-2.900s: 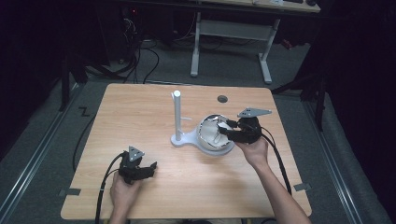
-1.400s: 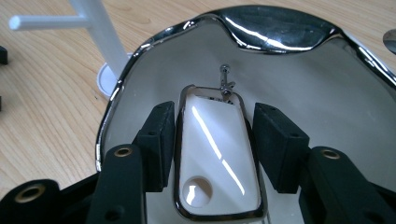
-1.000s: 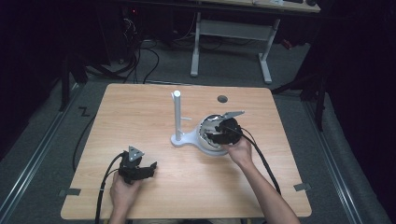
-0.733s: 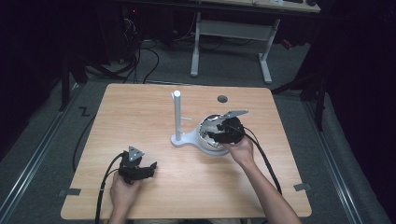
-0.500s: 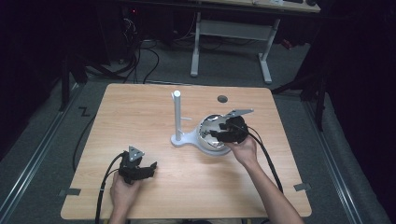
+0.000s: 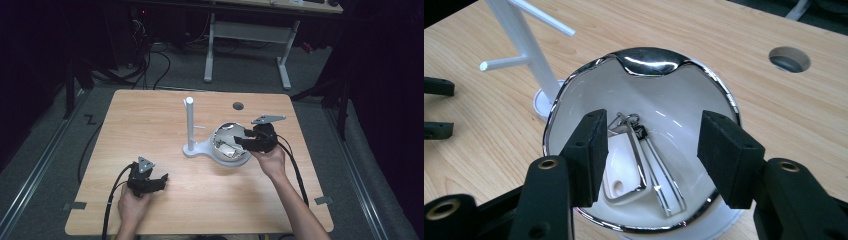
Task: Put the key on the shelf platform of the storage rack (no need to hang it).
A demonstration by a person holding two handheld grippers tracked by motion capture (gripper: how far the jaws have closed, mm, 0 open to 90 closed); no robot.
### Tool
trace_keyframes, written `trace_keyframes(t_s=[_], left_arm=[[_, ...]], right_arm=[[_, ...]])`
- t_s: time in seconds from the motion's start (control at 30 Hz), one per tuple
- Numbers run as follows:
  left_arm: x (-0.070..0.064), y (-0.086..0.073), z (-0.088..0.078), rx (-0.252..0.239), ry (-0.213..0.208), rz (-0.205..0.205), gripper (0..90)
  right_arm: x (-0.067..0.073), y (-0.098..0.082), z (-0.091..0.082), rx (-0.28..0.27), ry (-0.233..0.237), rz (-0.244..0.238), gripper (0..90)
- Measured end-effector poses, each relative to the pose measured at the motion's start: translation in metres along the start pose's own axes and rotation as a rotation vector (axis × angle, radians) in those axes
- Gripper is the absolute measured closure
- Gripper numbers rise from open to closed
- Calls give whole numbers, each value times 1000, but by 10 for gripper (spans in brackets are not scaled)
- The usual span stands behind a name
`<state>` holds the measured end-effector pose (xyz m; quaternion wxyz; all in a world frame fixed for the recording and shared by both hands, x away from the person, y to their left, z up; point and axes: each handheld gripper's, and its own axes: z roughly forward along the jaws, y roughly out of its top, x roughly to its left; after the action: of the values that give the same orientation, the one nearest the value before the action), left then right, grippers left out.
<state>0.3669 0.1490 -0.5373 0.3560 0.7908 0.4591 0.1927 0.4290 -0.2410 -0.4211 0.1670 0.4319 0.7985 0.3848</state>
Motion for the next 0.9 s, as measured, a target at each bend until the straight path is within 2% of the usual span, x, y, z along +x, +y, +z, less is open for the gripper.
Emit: trace_keyframes(t_s=[0.3,0.43,0.9], left_arm=[[0,0,0,0,0,2,231],[0,0,0,-1,-1,0,231],[0,0,0,0,0,0,232]], right_arm=[[-7,0,-13,-26,-8,31,462],[-9,-1,-19,-31,-28,31,462],[-19,-4,-47,-64,-48,51,463]])
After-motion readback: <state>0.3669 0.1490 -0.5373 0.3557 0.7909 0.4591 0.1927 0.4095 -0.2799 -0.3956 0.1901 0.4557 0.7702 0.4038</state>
